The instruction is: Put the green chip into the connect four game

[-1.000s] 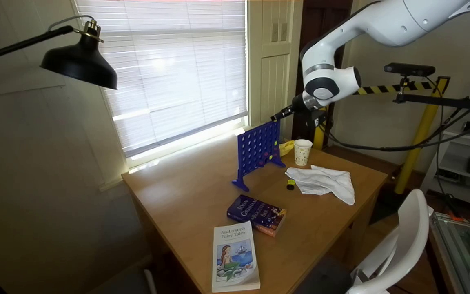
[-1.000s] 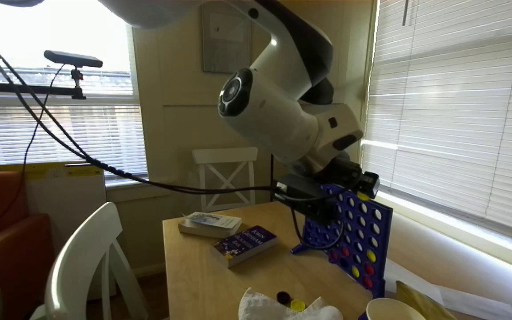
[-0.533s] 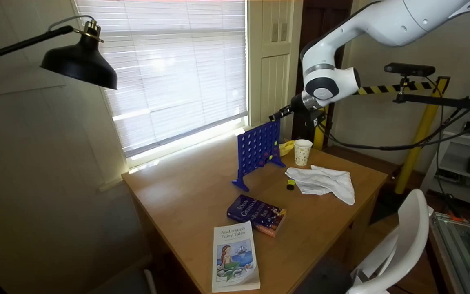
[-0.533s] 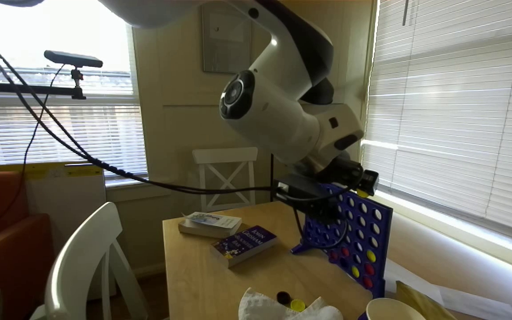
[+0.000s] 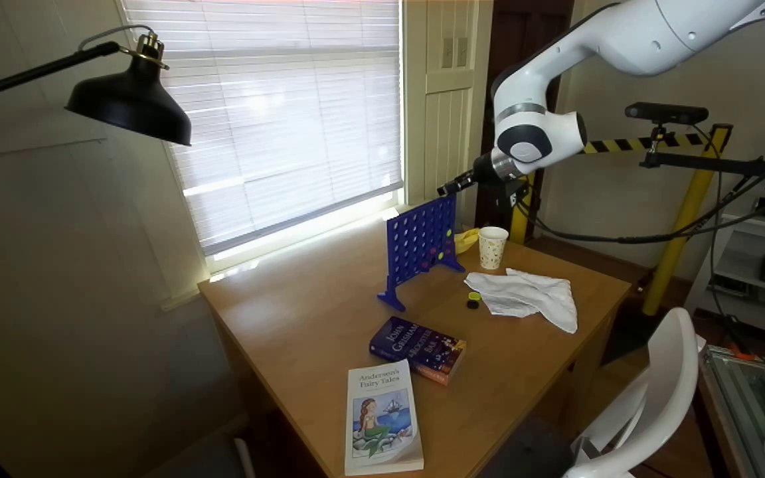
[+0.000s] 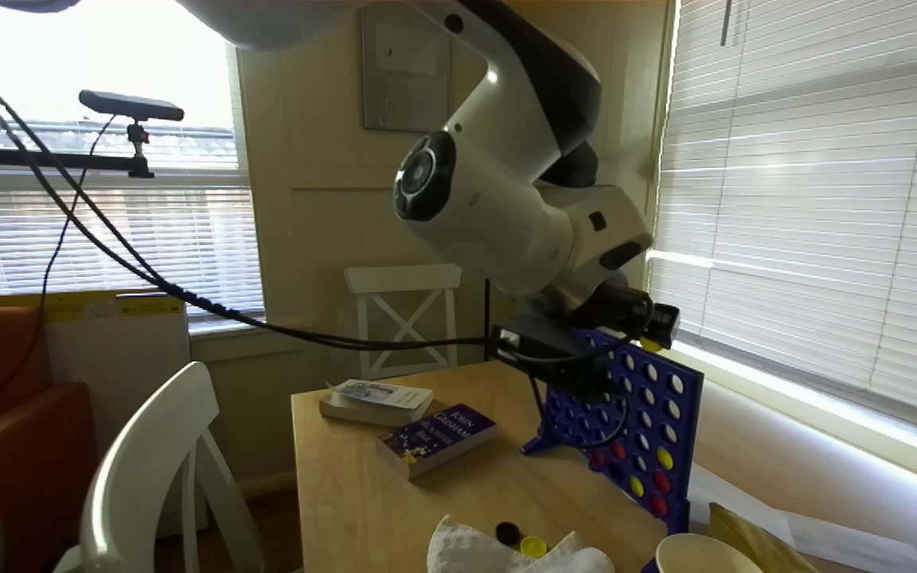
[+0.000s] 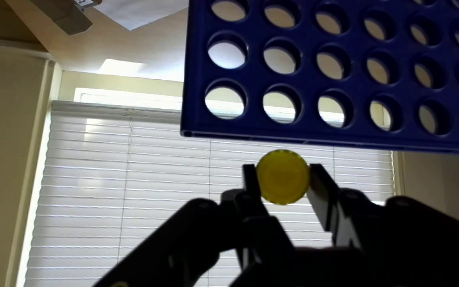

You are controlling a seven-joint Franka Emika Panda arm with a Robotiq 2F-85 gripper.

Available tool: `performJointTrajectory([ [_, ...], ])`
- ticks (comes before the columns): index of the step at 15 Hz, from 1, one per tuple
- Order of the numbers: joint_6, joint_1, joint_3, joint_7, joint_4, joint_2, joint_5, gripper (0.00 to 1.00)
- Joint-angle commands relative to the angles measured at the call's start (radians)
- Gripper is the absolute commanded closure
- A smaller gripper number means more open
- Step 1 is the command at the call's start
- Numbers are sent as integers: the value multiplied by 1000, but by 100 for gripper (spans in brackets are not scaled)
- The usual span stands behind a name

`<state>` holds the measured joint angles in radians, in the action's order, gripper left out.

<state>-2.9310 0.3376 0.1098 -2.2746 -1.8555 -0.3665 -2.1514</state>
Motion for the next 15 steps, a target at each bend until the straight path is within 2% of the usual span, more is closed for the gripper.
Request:
performJointTrajectory([
  [1, 14, -6, 17, -57, 23, -23, -61, 89],
  [15, 50, -2, 17, -82, 16, -22, -112, 89],
])
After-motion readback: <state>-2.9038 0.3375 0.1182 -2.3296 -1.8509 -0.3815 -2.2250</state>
